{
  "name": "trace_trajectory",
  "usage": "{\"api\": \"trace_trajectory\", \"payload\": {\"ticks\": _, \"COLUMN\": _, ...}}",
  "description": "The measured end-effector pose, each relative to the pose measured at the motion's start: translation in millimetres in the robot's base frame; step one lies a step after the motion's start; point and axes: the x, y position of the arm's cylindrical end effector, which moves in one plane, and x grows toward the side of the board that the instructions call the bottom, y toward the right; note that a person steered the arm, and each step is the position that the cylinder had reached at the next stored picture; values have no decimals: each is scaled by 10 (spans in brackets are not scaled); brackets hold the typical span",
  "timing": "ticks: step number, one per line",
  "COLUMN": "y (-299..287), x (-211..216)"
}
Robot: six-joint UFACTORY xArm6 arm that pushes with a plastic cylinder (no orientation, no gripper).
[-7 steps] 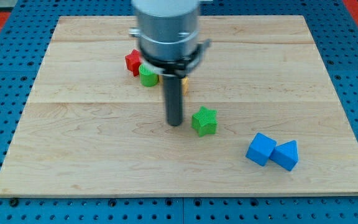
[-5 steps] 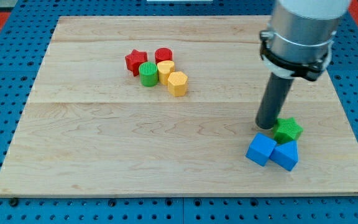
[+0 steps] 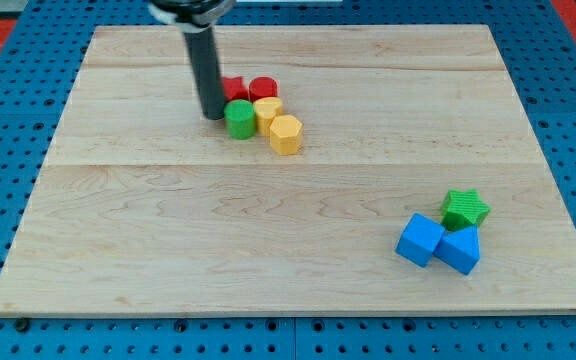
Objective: Push the green circle into the blue cube
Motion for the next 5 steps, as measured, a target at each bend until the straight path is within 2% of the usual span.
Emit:
{"api": "trace_trajectory", "payload": {"ticks": 1, "y": 68, "x": -124}}
{"api": "trace_trajectory", "payload": {"ticks": 2, "y": 494, "x": 134}}
{"api": "trace_trajectory", "payload": {"ticks": 3, "y": 483, "x": 629}}
{"api": "trace_trajectory", "payload": {"ticks": 4, "y": -65, "x": 570}}
{"api": "trace_trajectory", "payload": {"ticks": 5, "y": 201, "x": 911}}
